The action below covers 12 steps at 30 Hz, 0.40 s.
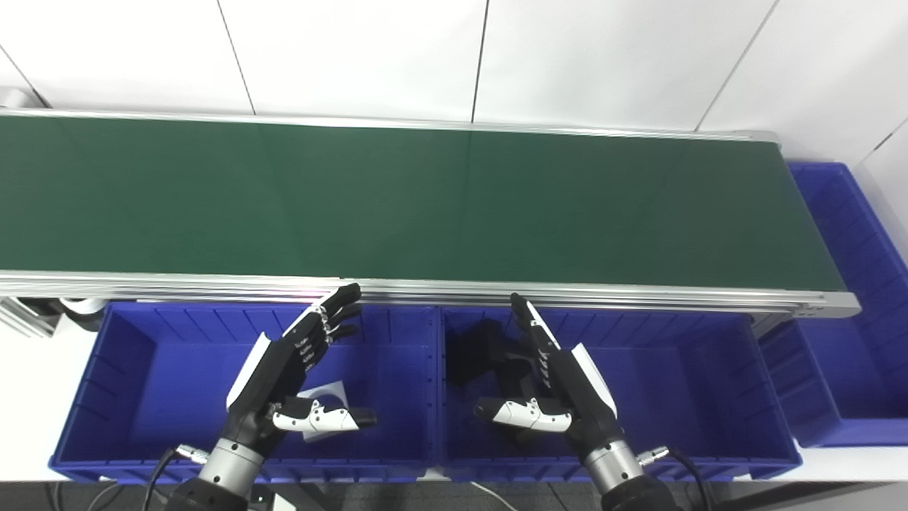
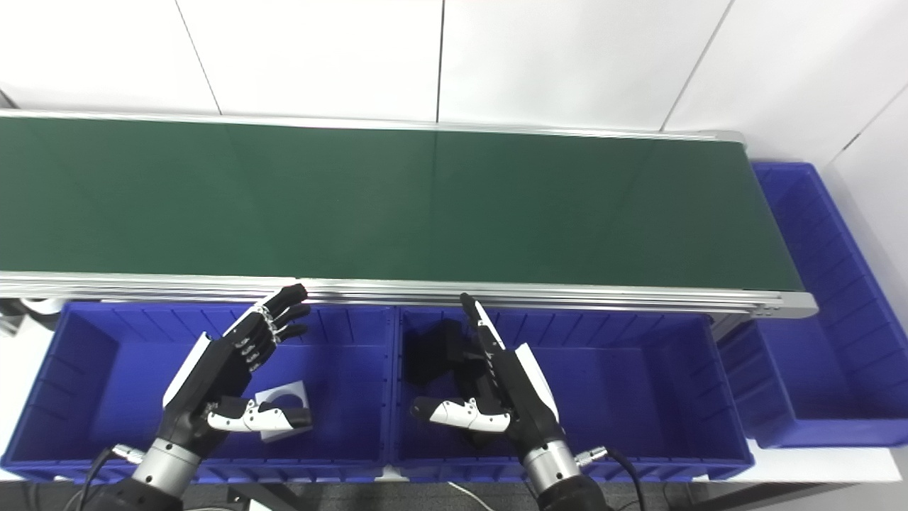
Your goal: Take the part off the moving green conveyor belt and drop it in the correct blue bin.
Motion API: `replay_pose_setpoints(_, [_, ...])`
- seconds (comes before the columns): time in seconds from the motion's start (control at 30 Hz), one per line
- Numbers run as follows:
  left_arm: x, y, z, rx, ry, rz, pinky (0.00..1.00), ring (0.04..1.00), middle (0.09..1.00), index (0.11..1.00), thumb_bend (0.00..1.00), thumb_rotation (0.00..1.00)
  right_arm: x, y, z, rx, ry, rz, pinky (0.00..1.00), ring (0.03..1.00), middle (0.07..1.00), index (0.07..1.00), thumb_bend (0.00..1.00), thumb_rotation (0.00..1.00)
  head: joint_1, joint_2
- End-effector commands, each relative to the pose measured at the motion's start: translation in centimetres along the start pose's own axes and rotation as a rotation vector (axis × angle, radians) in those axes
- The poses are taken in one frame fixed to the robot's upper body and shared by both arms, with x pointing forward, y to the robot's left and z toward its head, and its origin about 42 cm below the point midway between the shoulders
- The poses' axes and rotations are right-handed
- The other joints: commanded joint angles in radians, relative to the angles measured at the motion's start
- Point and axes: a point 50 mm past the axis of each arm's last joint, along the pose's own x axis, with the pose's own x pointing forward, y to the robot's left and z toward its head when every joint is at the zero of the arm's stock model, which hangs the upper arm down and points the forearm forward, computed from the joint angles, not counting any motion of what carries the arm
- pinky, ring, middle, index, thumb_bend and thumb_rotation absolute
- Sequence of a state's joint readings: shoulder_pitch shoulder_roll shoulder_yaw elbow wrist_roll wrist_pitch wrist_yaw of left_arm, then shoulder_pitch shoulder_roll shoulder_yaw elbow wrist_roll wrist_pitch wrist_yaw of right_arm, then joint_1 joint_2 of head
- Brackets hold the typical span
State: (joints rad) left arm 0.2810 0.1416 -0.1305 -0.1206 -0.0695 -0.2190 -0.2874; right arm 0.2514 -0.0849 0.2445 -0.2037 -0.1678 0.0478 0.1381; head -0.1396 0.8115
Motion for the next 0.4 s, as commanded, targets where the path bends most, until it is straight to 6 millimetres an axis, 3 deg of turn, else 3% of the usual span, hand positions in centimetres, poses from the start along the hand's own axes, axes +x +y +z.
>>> replay_pose_setpoints(0.0, [0.38,0.13,0.9,0.024,-0.035,-0.011,0.87,0.905,0.928,0.911,0.88,0.18,0.2,-0.19,1.05,-0.004,-0.101,-0.015,0.98,1.0,1.0,1.0,1.0,0.44,0.006,0.0])
replay_pose_setpoints(0.37, [1.34,-0.56,1.48,0.049,-0.028,-0.027,0.86,0.911,0.932,0.923,0.9,0.21,0.21,-0.34,1.11,0.026,-0.172,-0.078,0.94,0.97,0.982,1.0,1.0,0.43,-0.003,-0.003])
